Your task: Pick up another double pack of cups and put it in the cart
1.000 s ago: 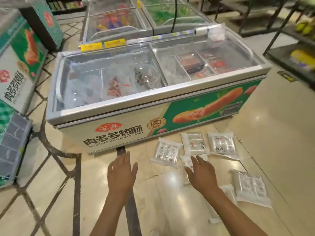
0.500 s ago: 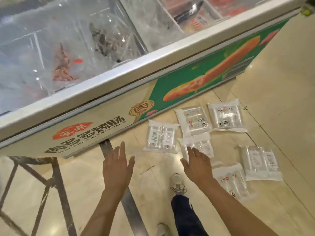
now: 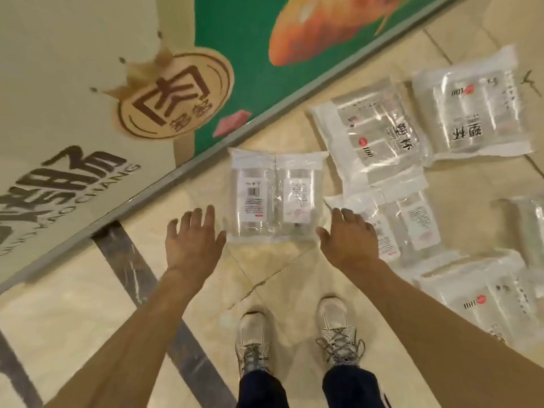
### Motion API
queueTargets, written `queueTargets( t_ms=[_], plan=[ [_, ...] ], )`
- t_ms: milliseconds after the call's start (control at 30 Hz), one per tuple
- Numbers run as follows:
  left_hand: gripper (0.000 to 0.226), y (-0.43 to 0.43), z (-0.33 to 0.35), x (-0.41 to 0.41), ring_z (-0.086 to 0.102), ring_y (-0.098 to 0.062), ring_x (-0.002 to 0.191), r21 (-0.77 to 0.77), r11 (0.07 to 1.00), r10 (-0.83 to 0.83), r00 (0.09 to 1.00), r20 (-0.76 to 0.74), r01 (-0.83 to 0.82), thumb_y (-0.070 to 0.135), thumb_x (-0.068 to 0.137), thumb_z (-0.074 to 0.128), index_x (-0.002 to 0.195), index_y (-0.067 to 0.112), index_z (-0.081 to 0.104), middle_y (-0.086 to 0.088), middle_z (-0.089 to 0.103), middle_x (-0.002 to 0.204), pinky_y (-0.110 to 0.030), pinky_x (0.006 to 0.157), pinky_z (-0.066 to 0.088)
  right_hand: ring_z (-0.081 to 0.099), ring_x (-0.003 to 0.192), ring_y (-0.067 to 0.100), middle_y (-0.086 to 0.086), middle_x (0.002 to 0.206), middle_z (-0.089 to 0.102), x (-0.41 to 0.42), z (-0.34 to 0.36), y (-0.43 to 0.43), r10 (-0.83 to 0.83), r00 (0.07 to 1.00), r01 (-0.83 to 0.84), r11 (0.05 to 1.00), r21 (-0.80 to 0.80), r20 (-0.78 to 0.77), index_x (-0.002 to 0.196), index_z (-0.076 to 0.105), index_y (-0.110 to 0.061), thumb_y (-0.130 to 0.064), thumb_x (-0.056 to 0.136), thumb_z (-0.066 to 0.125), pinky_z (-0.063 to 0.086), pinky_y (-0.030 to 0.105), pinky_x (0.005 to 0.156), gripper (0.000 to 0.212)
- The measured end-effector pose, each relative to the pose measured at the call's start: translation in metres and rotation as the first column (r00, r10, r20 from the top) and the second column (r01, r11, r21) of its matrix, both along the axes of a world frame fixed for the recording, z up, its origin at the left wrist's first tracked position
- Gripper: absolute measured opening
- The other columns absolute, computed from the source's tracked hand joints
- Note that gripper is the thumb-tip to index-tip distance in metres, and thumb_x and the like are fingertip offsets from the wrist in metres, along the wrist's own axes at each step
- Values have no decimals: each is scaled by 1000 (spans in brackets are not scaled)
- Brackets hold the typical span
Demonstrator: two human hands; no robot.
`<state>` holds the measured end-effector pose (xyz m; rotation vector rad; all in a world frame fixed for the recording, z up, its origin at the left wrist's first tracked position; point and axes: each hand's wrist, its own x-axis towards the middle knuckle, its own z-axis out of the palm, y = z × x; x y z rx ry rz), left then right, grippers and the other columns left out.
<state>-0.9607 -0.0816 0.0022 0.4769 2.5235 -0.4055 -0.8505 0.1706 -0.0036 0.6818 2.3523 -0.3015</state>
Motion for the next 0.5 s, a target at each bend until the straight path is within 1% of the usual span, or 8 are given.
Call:
queueTargets(
  t_ms=[100, 200, 300, 333, 367, 400, 467, 500],
  plan=[
    [68, -1, -77, -11, 30, -22, 147, -64, 998, -25, 999, 33, 27, 55, 103, 25, 160, 21, 11, -2, 33, 159, -43, 120, 21, 45, 130, 32, 13, 143, 48, -4, -76, -1, -58, 998, 58, 998, -38, -6, 141, 42, -5, -44, 102, 44, 39, 44, 103, 55],
    [70, -1, -133, -24, 31, -23, 147, -69, 997, -15, 999, 42, 18, 58, 103, 24, 160, 20, 13, -4, 36, 158, -44, 119, 21, 43, 130, 35, 17, 144, 45, -11, -128, -1, -126, 992, 123, 989, -85, -32, 144, 36, -2, -45, 102, 44, 40, 45, 102, 61],
    [70, 2, -169, -35, 45, -30, 136, 55, 998, 28, 999, 26, -29, 61, 101, 29, 154, 16, 30, -10, 51, 146, -47, 110, 32, 44, 128, 36, 20, 141, 45, -17, -161, 1, -232, 970, 220, 965, -146, -77, 147, 32, 1, -52, 101, 45, 40, 45, 102, 72],
    [71, 5, -178, -37, 50, -33, 130, 137, 985, 94, 993, 66, -103, 64, 99, 32, 150, 15, 36, -12, 56, 141, -47, 104, 37, 45, 126, 36, 21, 138, 46, -20, -170, 2, -285, 954, 266, 948, -175, -95, 146, 32, 2, -55, 99, 46, 41, 45, 101, 75],
    [71, 9, -187, -39, 54, -33, 125, 244, 943, 198, 970, 142, -228, 66, 98, 35, 146, 14, 41, -11, 59, 137, -45, 98, 41, 47, 123, 36, 21, 134, 48, -22, -178, 3, -339, 935, 313, 927, -205, -105, 144, 34, 2, -57, 97, 48, 42, 44, 99, 76],
    [71, 12, -198, -40, 58, -31, 121, 342, 851, 322, 910, 262, -399, 68, 96, 41, 143, 15, 44, -8, 62, 133, -41, 93, 43, 50, 119, 34, 19, 130, 51, -24, -184, 3, -404, 909, 371, 896, -244, -104, 140, 37, 1, -58, 96, 51, 44, 39, 96, 75],
    [77, 23, -209, -41, 64, -21, 112, 446, 525, 521, 688, 505, -725, 73, 85, 56, 137, 16, 49, 4, 65, 124, -34, 91, 46, 58, 104, 23, 8, 116, 58, -28, -192, 4, -572, 813, 501, 783, -369, -109, 130, 44, -3, -53, 94, 60, 46, 16, 79, 63],
    [82, 26, -213, -40, 66, -17, 110, 469, 379, 573, 600, 558, -798, 75, 79, 63, 135, 16, 52, 6, 67, 122, -35, 93, 50, 60, 93, 13, -2, 107, 61, -30, -194, 3, -638, 763, 542, 719, -435, -104, 124, 49, -7, -48, 93, 64, 45, 5, 71, 53]
  ],
)
